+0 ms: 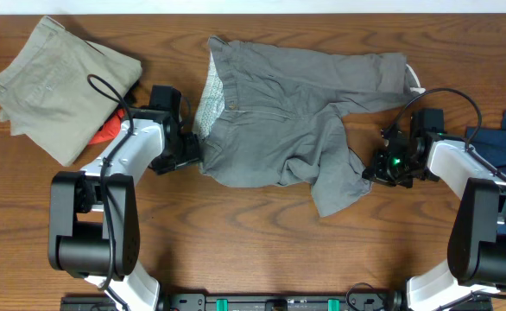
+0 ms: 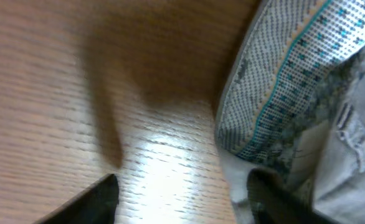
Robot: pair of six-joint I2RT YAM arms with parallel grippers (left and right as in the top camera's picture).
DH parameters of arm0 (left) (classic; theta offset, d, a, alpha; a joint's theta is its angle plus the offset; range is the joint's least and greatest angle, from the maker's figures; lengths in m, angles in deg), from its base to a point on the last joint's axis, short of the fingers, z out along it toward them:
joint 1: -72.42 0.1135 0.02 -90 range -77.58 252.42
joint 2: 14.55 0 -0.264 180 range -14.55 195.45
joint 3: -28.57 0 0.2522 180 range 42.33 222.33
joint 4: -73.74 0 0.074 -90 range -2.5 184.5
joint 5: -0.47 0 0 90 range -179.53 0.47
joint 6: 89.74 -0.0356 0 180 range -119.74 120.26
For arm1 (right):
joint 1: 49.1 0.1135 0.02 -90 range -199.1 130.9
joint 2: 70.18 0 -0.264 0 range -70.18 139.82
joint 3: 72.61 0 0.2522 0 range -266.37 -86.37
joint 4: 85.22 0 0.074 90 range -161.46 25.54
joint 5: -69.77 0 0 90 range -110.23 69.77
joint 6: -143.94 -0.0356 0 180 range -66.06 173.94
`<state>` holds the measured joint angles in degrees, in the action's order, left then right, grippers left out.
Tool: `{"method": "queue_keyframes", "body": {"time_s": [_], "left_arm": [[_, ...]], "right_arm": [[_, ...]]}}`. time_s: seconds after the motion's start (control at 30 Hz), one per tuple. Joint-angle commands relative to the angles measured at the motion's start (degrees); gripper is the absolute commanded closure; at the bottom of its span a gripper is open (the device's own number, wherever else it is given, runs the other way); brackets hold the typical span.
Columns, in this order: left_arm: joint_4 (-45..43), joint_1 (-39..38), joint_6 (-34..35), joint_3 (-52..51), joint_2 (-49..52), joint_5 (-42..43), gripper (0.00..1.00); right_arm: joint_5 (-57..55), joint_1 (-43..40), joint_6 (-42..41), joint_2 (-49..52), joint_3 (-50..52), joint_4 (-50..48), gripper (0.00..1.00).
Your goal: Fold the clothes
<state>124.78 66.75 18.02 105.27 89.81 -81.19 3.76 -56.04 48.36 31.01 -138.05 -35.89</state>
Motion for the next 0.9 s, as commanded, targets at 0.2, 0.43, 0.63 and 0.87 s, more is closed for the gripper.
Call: {"method": "queue_keyframes", "body": {"time_s": [0.2,0.43,0.63,0.87], "left_arm": [[1.6,1.7,-3.3,-0.3,-6.8,3.2,0.44],[0.7,1.6,-3.3,-0.4,-11.6,6.2,0.23],[0.5,1.6,-3.4,-1.0,-6.6,6.3,0.21],[-3.2,1.6,-7.3,-1.0,1.2,13.5,0.42]], "right_arm": [[-2.1,-0.3,-0.6,1.6,-0.1,-0.3,0.99],[-3.0,-0.3,-0.6,1.6,0.0,0.0,0.99],[-3.0,-0.3,-0.6,1.6,0.0,0.0,0.99],[-3.0,-0.3,-0.6,1.6,0.0,0.4,0.99]]}}
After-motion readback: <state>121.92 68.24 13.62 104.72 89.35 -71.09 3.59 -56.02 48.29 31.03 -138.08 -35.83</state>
